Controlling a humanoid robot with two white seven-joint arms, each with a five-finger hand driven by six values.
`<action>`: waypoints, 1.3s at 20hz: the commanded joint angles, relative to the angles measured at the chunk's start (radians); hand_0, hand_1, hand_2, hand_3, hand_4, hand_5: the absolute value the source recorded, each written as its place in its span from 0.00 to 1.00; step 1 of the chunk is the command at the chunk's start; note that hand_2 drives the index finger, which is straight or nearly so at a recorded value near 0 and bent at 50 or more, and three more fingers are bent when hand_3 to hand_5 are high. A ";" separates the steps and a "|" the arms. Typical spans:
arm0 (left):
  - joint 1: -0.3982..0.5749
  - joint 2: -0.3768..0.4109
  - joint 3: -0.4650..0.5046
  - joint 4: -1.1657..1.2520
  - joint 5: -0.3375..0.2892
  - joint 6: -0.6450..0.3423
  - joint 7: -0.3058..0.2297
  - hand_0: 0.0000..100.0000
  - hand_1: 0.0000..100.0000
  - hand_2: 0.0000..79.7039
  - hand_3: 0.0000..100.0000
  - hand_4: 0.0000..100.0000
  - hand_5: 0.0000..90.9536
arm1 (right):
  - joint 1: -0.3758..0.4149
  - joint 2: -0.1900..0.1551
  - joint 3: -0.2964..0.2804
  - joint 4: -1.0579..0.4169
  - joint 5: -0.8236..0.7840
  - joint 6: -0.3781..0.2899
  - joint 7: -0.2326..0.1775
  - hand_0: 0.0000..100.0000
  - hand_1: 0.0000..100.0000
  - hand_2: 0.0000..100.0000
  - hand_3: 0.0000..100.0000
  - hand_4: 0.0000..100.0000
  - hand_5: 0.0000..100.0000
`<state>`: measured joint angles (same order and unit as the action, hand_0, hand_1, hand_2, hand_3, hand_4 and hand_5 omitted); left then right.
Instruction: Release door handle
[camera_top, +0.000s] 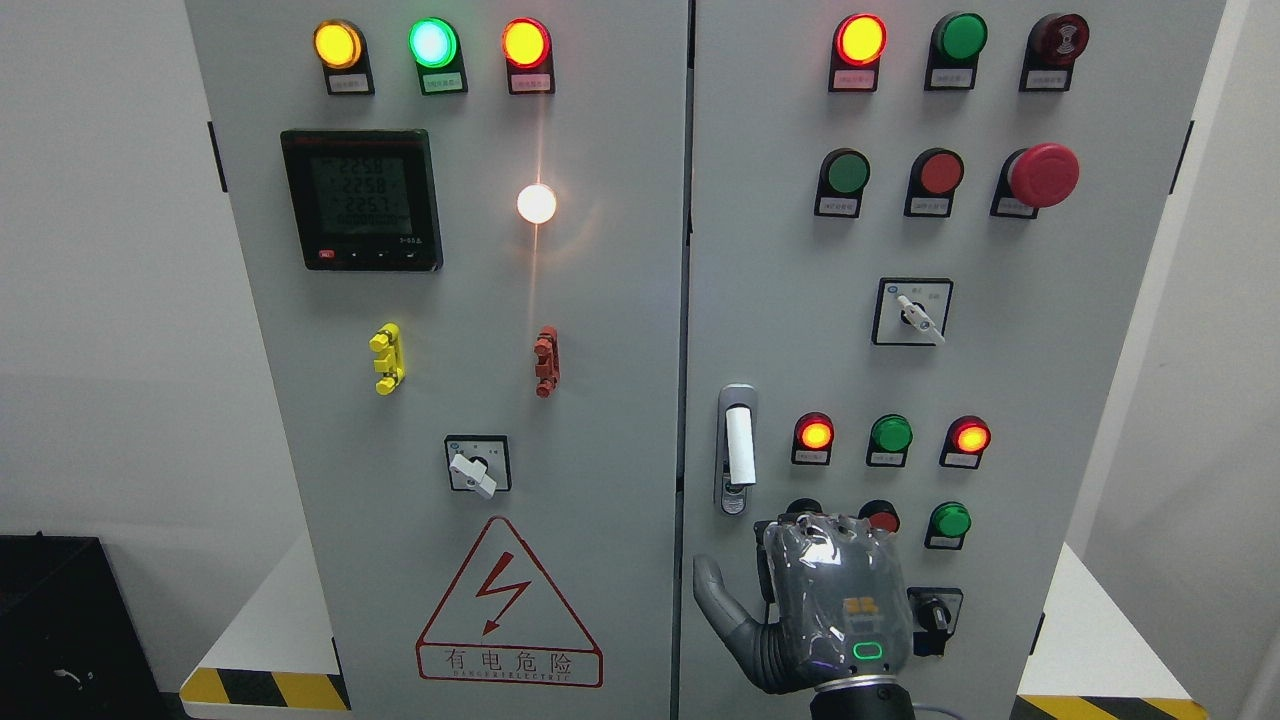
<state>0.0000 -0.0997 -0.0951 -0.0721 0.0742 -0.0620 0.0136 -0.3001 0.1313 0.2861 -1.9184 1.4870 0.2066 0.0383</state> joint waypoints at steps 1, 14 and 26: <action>0.017 0.000 0.000 0.000 0.001 -0.001 0.000 0.12 0.56 0.00 0.00 0.00 0.00 | -0.050 -0.004 -0.008 0.044 0.001 0.001 -0.008 0.35 0.26 0.95 1.00 1.00 0.97; 0.017 0.000 0.000 0.000 0.001 -0.001 0.000 0.12 0.56 0.00 0.00 0.00 0.00 | -0.120 -0.009 -0.030 0.107 0.018 0.011 -0.012 0.34 0.22 0.95 1.00 1.00 0.95; 0.017 0.000 0.000 0.000 -0.001 -0.001 0.000 0.12 0.56 0.00 0.00 0.00 0.00 | -0.145 -0.010 -0.041 0.131 0.033 0.011 -0.014 0.34 0.22 0.95 1.00 1.00 0.94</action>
<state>0.0000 -0.0997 -0.0951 -0.0719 0.0749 -0.0620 0.0136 -0.4316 0.1228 0.2593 -1.8171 1.5128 0.2176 0.0260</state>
